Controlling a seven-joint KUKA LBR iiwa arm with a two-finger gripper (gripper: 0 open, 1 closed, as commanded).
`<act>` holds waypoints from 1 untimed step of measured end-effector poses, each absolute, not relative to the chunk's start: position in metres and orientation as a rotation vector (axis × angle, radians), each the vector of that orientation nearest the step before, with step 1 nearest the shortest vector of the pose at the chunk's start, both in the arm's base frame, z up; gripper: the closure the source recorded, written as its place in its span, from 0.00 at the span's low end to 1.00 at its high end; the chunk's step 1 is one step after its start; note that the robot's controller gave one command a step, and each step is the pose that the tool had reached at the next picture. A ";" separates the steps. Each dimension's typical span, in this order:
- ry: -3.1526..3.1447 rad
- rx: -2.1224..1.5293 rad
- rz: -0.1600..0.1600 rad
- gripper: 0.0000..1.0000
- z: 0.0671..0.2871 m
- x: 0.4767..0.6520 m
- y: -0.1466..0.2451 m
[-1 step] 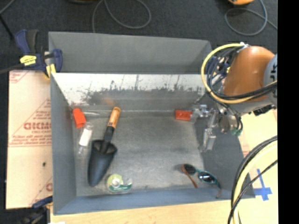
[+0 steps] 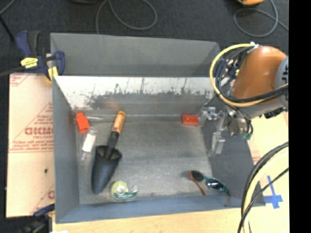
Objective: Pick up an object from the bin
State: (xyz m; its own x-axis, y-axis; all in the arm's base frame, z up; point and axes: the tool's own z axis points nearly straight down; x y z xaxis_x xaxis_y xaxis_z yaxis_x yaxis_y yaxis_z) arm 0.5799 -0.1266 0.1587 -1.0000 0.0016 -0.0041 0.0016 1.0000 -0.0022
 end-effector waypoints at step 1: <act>3.136 -0.066 -0.005 0.00 0.100 0.542 -0.133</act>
Offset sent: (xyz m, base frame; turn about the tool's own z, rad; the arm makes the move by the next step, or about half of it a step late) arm -0.0651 -0.0070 -0.0205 0.0472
